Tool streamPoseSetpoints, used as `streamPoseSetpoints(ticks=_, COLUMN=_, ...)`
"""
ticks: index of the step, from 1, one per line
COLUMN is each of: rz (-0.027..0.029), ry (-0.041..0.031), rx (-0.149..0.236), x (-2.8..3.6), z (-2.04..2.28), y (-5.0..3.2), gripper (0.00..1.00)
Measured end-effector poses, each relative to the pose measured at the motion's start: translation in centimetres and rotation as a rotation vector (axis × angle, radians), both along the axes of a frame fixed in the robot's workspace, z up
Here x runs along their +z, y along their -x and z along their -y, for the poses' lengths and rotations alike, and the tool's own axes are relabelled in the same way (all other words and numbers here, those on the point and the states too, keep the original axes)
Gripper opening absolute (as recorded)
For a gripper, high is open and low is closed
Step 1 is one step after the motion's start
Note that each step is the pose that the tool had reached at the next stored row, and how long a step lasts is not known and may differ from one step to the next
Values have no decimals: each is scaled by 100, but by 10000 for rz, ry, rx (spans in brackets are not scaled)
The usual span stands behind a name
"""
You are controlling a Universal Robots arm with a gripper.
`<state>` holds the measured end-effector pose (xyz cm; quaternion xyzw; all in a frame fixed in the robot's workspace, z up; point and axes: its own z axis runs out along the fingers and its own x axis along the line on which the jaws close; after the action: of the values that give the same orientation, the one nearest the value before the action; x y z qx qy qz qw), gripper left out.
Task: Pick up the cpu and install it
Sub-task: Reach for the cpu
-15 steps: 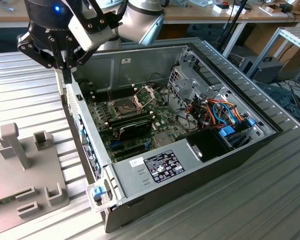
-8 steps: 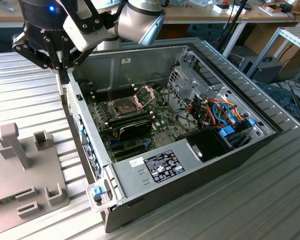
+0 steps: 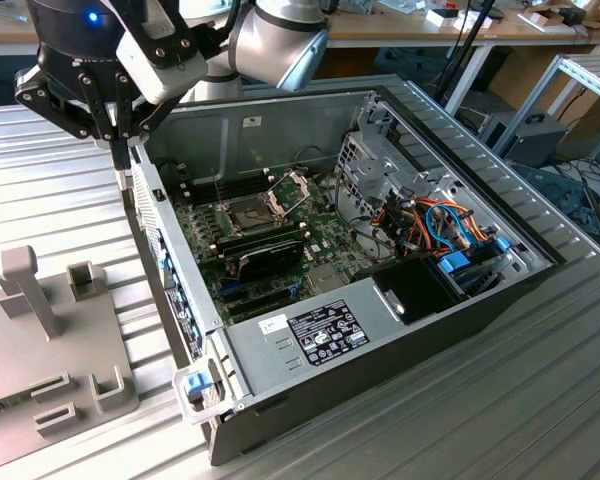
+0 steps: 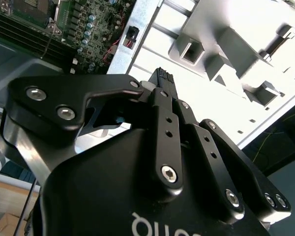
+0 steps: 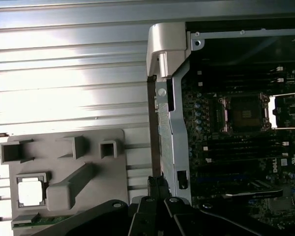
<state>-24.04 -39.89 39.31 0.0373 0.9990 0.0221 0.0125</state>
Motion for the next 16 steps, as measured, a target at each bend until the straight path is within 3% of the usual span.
streamPoseSetpoints(ticks=8, rz=0, ry=-1, rx=-1, x=0, z=0, y=52, gripper=11)
streamPoseSetpoints(ticks=16, rz=1, ry=-1, rx=-1, x=-1, z=0, y=157, gripper=11)
